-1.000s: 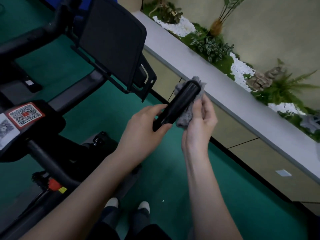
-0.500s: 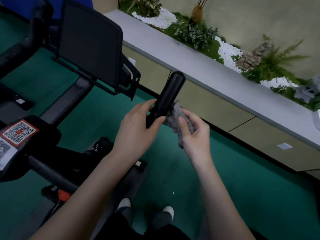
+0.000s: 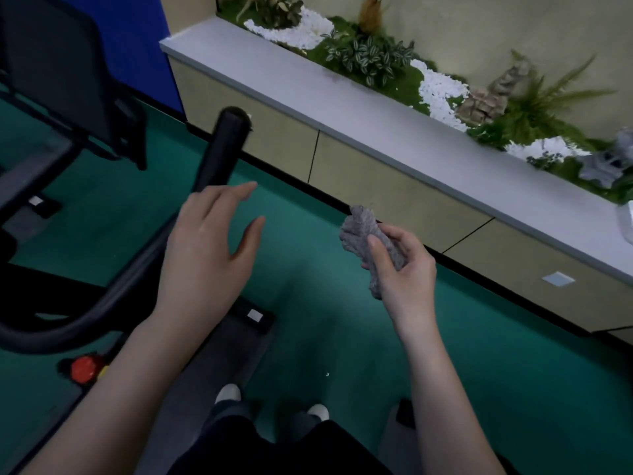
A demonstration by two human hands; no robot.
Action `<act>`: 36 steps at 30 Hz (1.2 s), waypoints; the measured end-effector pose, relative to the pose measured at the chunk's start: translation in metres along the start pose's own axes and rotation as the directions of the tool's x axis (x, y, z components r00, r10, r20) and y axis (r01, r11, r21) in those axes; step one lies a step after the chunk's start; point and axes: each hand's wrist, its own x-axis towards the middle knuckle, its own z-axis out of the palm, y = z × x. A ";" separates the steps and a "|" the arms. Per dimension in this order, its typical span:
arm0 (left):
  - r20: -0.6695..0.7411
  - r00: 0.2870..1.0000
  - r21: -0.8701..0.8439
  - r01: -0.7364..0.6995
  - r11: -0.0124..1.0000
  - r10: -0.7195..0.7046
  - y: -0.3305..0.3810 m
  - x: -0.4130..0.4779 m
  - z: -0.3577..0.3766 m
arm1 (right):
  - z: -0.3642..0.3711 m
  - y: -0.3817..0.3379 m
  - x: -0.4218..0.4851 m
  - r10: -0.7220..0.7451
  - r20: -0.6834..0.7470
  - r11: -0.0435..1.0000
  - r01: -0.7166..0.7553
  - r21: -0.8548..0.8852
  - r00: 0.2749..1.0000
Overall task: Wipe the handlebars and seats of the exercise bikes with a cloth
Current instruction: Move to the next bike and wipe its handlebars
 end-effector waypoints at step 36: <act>0.678 0.731 0.140 -0.232 0.963 0.078 0.109 0.071 0.282 | -0.170 0.105 0.143 0.044 -0.091 0.981 -0.060 -0.184 0.995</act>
